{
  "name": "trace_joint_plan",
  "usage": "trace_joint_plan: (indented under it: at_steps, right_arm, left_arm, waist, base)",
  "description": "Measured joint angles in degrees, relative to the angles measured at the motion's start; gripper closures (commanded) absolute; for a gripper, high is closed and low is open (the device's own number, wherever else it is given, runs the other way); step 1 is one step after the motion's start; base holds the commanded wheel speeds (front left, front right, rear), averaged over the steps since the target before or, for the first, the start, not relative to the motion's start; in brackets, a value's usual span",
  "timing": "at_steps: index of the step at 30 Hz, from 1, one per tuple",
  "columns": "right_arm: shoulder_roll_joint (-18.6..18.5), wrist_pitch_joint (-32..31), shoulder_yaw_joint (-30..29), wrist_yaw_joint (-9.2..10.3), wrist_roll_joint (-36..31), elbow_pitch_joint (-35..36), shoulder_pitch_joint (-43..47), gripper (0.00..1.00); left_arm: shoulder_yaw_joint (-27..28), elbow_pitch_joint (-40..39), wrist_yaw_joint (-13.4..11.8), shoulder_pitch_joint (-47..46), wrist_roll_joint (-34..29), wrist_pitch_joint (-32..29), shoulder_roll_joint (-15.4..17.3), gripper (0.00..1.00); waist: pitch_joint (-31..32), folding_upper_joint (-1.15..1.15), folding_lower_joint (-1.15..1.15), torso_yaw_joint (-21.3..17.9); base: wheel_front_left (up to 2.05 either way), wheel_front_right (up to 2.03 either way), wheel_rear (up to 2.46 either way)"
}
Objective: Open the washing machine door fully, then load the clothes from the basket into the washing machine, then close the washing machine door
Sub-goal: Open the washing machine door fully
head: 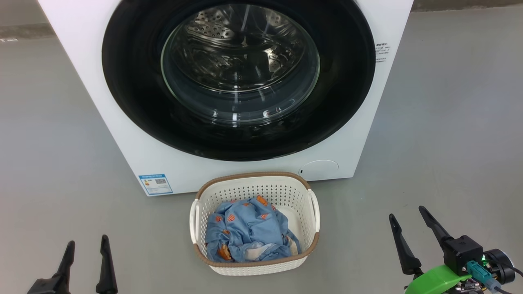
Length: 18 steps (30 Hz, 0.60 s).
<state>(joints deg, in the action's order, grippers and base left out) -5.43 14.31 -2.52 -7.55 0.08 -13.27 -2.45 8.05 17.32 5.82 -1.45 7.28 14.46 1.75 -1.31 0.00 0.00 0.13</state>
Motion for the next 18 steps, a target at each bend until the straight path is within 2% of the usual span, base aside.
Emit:
trace_joint_plan:
  at_steps: [7, 18]
  right_arm:
    - [0.1, 0.0, 0.0, 0.00, 0.0, 0.3, 0.0, 0.00]
    - [0.1, 0.0, 0.0, 0.00, 0.0, 0.4, 0.0, 0.00]
  left_arm:
    - [0.1, -0.3, 0.0, 0.0, 0.0, 0.0, 0.1, 0.00]
    - [0.2, -0.7, 0.0, -0.6, 0.1, 0.0, 0.0, 0.00]
  waist:
    - [-0.5, 0.00, 0.00, 0.0]
    - [-1.8, 0.00, 0.00, -0.1]
  base:
    - [0.73, 0.73, -1.45]
    - [1.20, 1.20, -2.40]
